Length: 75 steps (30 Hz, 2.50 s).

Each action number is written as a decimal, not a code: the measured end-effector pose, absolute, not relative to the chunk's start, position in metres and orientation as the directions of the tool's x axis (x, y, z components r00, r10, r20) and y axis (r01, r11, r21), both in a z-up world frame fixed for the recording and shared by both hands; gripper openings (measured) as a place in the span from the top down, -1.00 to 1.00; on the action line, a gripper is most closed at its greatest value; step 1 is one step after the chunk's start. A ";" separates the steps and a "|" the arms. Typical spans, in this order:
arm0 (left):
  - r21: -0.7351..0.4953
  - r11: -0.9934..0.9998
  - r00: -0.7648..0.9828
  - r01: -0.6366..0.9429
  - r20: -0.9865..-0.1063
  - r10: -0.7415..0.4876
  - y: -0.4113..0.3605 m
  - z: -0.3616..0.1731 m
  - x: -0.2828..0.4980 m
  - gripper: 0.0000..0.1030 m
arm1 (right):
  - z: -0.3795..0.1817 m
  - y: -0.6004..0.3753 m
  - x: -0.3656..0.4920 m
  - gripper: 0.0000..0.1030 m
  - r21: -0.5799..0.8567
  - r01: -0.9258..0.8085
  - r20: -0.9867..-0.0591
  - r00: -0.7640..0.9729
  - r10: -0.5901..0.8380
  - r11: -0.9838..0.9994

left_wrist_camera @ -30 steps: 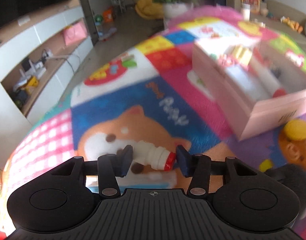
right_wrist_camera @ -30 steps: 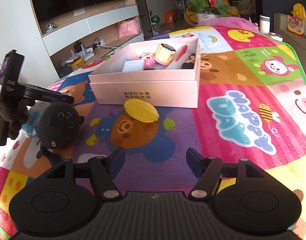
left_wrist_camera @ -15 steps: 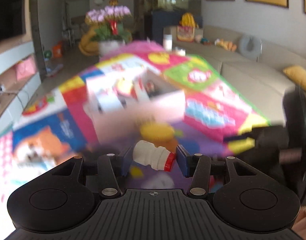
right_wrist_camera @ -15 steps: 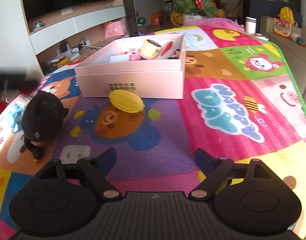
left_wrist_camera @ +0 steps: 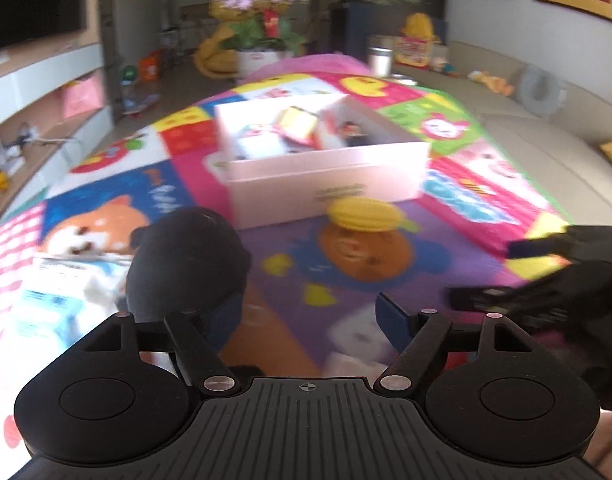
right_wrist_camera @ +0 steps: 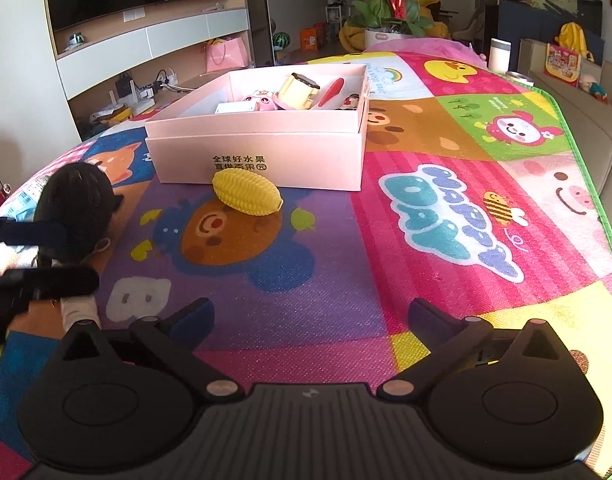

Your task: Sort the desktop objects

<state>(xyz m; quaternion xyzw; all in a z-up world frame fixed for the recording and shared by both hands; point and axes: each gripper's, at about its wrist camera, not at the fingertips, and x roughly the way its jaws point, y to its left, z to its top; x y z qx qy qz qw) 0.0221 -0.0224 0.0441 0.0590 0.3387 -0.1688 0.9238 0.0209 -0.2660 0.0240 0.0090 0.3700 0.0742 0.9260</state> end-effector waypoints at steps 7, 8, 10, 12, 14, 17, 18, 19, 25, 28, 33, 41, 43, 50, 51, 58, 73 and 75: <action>-0.062 0.955 0.724 0.288 -0.639 -0.260 0.005 0.048 0.029 -0.84 | 0.023 -0.264 0.022 -1.00 0.054 -0.135 -0.689 0.712 0.135 0.989; -0.056 0.948 0.722 0.313 -0.634 -0.276 0.003 0.048 0.022 -0.87 | 0.023 -0.264 0.022 -1.00 0.053 -0.136 -0.689 0.712 0.135 0.989; -0.045 0.927 0.702 0.372 -0.640 -0.312 -0.004 0.047 0.008 -0.87 | 0.023 -0.264 0.022 -1.00 0.052 -0.136 -0.689 0.712 0.134 0.989; -0.053 0.911 0.679 0.410 -0.648 -0.344 -0.010 0.044 -0.005 -0.87 | 0.023 -0.263 0.022 -1.00 0.053 -0.135 -0.689 0.712 0.135 0.989; -0.075 0.905 0.665 0.418 -0.654 -0.362 -0.012 0.041 -0.014 -0.87 | 0.023 -0.263 0.022 -1.00 0.053 -0.136 -0.689 0.712 0.135 0.989; -0.089 0.898 0.646 0.431 -0.664 -0.376 -0.017 0.035 -0.021 -0.84 | 0.023 -0.263 0.022 -1.00 0.046 -0.136 -0.691 0.712 0.130 0.990; -0.086 0.896 0.642 0.435 -0.668 -0.376 -0.019 0.033 -0.021 -0.75 | 0.022 -0.262 0.022 -1.00 0.042 -0.136 -0.691 0.711 0.127 0.990; -0.080 0.897 0.640 0.435 -0.673 -0.371 -0.021 0.031 -0.021 -0.69 | 0.022 -0.262 0.022 -1.00 0.038 -0.137 -0.692 0.711 0.125 0.990; -0.070 0.902 0.637 0.426 -0.685 -0.354 -0.030 0.019 -0.015 -0.25 | 0.022 -0.261 0.023 -1.00 0.035 -0.137 -0.693 0.711 0.123 0.990; -0.053 0.903 0.652 0.427 -0.674 -0.348 -0.034 0.018 -0.014 0.06 | 0.023 -0.261 0.022 -1.00 0.031 -0.137 -0.693 0.711 0.120 0.990; -0.068 0.946 0.701 0.318 -0.655 -0.283 -0.029 0.016 0.000 0.06 | 0.022 -0.258 0.023 -1.00 0.013 -0.136 -0.698 0.708 0.106 0.991; -0.067 0.954 0.714 0.293 -0.649 -0.265 -0.024 0.012 0.001 -0.88 | 0.035 -0.254 0.036 -1.00 0.021 -0.136 -0.690 0.715 0.113 0.990; -0.060 0.957 0.720 0.285 -0.646 -0.255 -0.024 0.009 -0.003 -0.89 | 0.040 -0.247 0.042 -0.98 -0.024 -0.143 -0.667 0.740 0.091 0.989; -0.088 0.955 0.725 0.282 -0.632 -0.273 -0.021 0.008 -0.005 -0.94 | 0.039 -0.232 0.085 -0.60 -0.051 -0.124 -0.679 0.732 0.057 0.991; -0.088 0.955 0.725 0.283 -0.632 -0.272 -0.021 0.008 -0.005 -0.95 | 0.037 -0.230 0.089 -0.60 -0.067 -0.117 -0.676 0.736 0.041 0.991; -0.130 0.950 0.724 0.284 -0.621 -0.301 -0.016 0.007 -0.005 -1.00 | 0.033 -0.232 0.101 -0.60 -0.200 -0.024 -0.621 0.776 -0.108 0.979; -0.157 0.946 0.725 0.283 -0.611 -0.318 -0.013 0.006 -0.004 -1.00 | 0.032 -0.206 0.114 -0.48 -0.055 -0.194 -0.661 0.743 0.110 0.980; -0.156 0.946 0.725 0.283 -0.612 -0.318 -0.013 0.006 -0.004 -1.00 | 0.030 -0.206 0.114 -0.45 -0.027 -0.194 -0.679 0.724 0.124 0.981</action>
